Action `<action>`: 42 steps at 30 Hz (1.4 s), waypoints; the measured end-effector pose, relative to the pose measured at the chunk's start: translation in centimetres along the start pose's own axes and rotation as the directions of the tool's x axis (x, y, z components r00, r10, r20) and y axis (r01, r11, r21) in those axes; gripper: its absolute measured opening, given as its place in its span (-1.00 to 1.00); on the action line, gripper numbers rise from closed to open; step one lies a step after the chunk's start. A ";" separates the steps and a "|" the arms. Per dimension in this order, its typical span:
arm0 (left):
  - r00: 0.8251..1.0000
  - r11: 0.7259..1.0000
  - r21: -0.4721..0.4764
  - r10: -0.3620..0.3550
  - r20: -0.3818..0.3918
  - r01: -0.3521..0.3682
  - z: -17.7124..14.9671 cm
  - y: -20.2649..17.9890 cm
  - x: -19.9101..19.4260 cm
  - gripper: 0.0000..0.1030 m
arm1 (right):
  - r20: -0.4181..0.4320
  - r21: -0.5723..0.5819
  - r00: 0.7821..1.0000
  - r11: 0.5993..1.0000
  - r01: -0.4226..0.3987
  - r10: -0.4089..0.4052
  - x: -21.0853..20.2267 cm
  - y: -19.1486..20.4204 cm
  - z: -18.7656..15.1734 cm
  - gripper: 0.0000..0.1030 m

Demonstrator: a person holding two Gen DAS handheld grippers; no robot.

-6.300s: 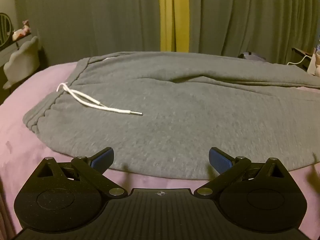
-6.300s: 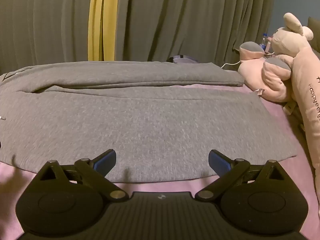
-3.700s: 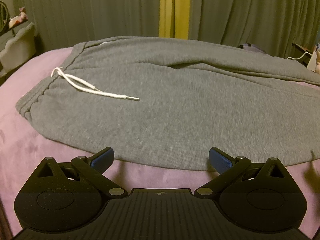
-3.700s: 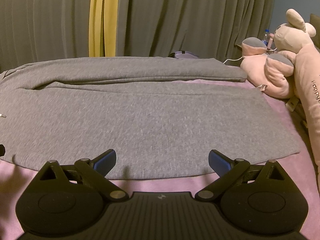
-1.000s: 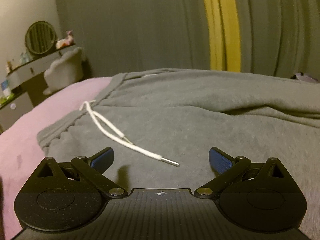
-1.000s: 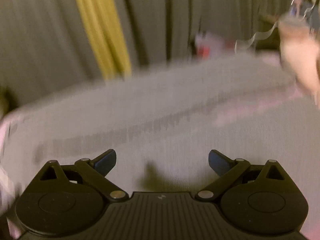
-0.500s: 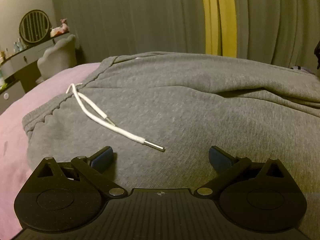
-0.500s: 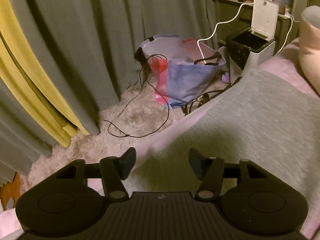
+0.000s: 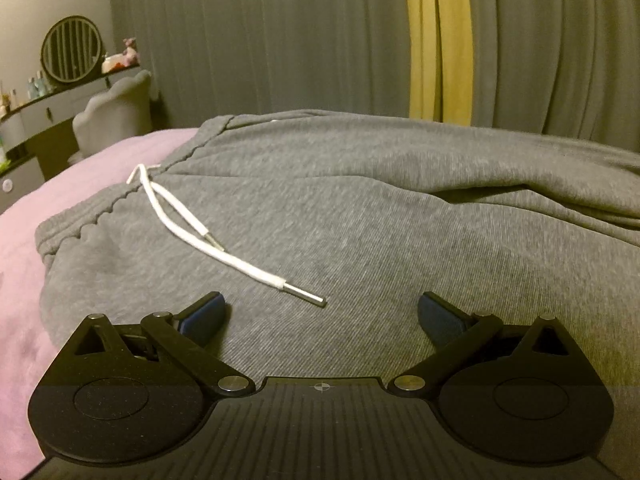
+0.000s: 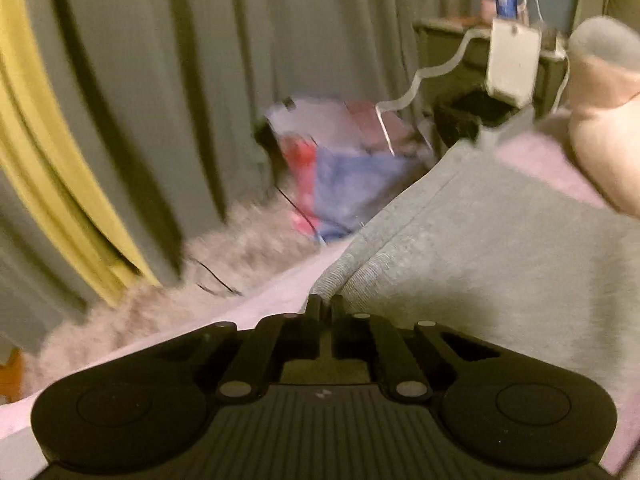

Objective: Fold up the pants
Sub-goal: 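Reach the right tool to the pant leg hem and close on it, then lift the held hem with the right tool and carry it over the other leg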

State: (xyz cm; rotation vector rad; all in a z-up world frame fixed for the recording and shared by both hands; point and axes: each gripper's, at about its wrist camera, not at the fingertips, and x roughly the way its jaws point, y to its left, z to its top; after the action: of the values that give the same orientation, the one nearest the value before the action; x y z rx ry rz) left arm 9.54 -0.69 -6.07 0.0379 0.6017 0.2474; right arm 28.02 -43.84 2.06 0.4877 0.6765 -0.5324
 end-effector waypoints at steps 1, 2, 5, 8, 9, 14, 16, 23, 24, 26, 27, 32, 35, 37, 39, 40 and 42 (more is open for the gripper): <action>1.000 1.000 -0.001 -0.001 0.001 0.001 0.0 0.0 0.0 1.00 | 0.036 0.033 0.998 0.998 -0.046 0.045 -2.6 -1.4 -0.4 -0.93; 1.000 1.000 -0.002 -0.001 0.001 0.001 0.0 0.0 0.0 1.00 | 0.062 0.050 0.995 0.995 -0.081 0.078 -4.9 -2.5 -0.9 -0.93; 1.000 1.000 -0.003 0.001 0.002 -0.001 0.0 0.0 -0.1 1.00 | 0.140 0.135 0.979 0.977 -0.168 0.149 -12.3 -7.0 -4.1 -0.98; 1.000 1.000 -0.005 0.001 0.002 -0.001 0.0 0.0 -0.2 1.00 | 0.144 0.200 0.977 0.962 -0.187 0.160 -17.9 -11.4 -9.8 -0.98; 1.000 1.000 -0.005 0.000 0.000 0.000 0.0 0.1 -0.2 1.00 | 0.132 0.216 0.979 0.959 -0.181 0.155 -18.6 -12.5 -11.7 -0.98; 1.000 1.000 -0.011 -0.006 0.002 0.006 0.0 0.2 -0.2 1.00 | -0.075 0.312 0.996 0.950 -0.031 0.057 -17.8 -15.9 -18.0 -0.92; 1.000 1.000 -0.013 -0.006 0.003 0.006 0.0 0.2 -0.2 1.00 | -0.025 0.314 1.000 0.949 -0.007 0.015 -18.2 -16.0 -17.5 -0.91; 1.000 1.000 -0.002 0.005 0.013 -0.005 -0.3 -0.1 -0.1 1.00 | 0.172 -0.136 0.984 0.989 0.063 -0.039 -18.4 -10.2 -14.6 -0.41; 1.000 1.000 -0.003 0.004 0.012 -0.004 -0.3 -0.1 -0.1 1.00 | 0.187 -0.204 0.981 0.975 0.090 -0.052 -18.0 -9.3 -14.6 -0.18; 1.000 1.000 -0.002 0.005 0.013 -0.005 -0.3 -0.1 -0.1 1.00 | 0.153 -0.277 0.986 0.955 0.109 -0.069 -16.5 -8.3 -14.5 -0.03; 1.000 1.000 -0.002 0.006 0.014 -0.005 -0.3 -0.1 -0.1 1.00 | 0.121 -0.307 0.989 0.944 0.118 -0.084 -15.8 -7.9 -14.5 -0.02; 1.000 1.000 0.000 0.006 0.015 -0.006 -0.3 -0.1 -0.1 1.00 | 0.145 -0.404 0.972 0.885 0.230 -0.186 -12.8 -6.6 -14.8 -0.07; 1.000 1.000 -0.003 0.005 0.015 -0.005 -0.3 -0.1 -0.1 1.00 | 0.145 -0.322 0.971 0.919 0.229 -0.191 -11.9 -7.9 -14.0 -0.67; 1.000 1.000 -0.004 0.003 0.014 -0.003 -0.3 -0.1 -0.1 1.00 | 0.155 -0.248 0.968 0.941 0.231 -0.197 -12.0 -8.8 -13.0 -0.84; 1.000 1.000 -0.005 0.002 0.014 -0.002 -0.3 -0.1 -0.1 1.00 | 0.228 -0.094 0.959 0.977 0.193 -0.168 -14.4 -10.2 -11.8 -0.85; 1.000 1.000 -0.005 0.002 0.014 -0.002 -0.3 -0.2 -0.1 1.00 | 0.272 0.010 0.953 0.991 0.135 -0.133 -16.0 -11.1 -11.6 -0.85; 1.000 1.000 -0.004 0.003 0.014 -0.003 -0.3 -0.1 -0.1 1.00 | 0.354 0.231 0.928 0.973 0.030 -0.113 -19.0 -13.8 -11.9 -0.86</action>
State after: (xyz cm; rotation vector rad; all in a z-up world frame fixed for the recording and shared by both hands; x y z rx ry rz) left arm 9.32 -0.85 -6.28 0.0370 0.5868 0.2509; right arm 1.82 -41.74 3.72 0.5555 0.2776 -0.7516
